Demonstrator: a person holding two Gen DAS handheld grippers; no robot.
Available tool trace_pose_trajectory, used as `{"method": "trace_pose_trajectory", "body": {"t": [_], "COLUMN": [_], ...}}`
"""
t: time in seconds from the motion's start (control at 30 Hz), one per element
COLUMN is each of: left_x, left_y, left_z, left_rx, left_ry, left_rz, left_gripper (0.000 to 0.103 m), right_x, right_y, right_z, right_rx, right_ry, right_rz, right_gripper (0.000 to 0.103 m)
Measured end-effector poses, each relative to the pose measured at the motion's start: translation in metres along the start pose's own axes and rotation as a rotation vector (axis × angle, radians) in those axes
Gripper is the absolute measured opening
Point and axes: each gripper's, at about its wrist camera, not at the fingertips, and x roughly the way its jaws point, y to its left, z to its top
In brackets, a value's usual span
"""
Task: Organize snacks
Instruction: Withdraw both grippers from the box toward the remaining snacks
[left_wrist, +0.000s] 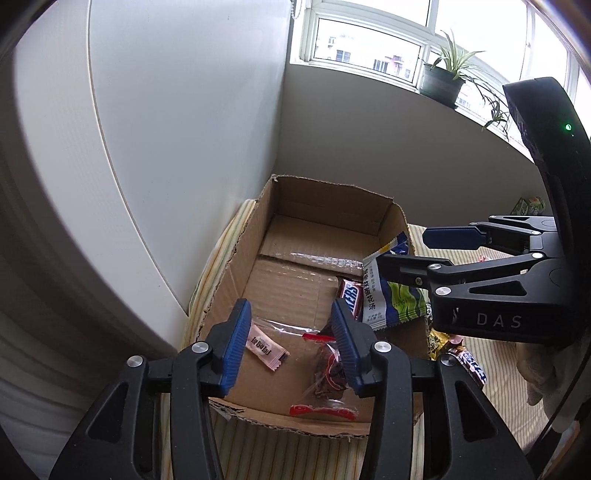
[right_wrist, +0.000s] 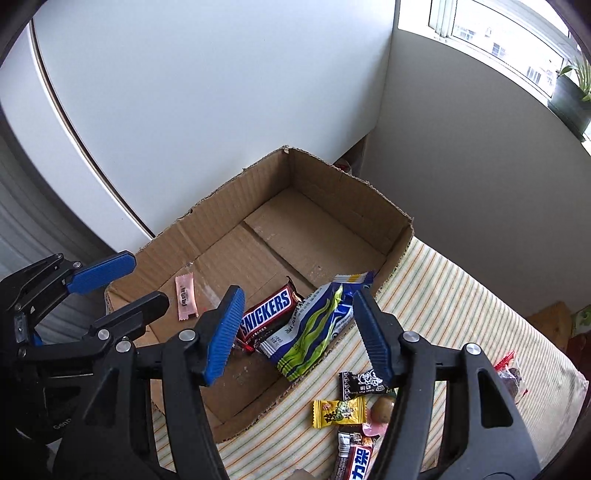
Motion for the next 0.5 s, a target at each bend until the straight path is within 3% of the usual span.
{"method": "trace_pose_trajectory", "body": {"t": [0.43, 0.5], "left_x": [-0.044, -0.047], "left_y": [-0.048, -0.060], "left_z": [-0.013, -0.018], "left_rx": [0.061, 0.088], "left_ry": [-0.061, -0.062], "left_rz": [-0.050, -0.064], "left_gripper": [0.044, 0.044], "right_x": [-0.094, -0.107], "right_y": [-0.046, -0.052], "right_z": [-0.056, -0.069], "right_rx": [0.039, 0.029], "right_ry": [-0.115, -0.121], "right_rz": [-0.038, -0.066], "right_gripper": [0.065, 0.077]}}
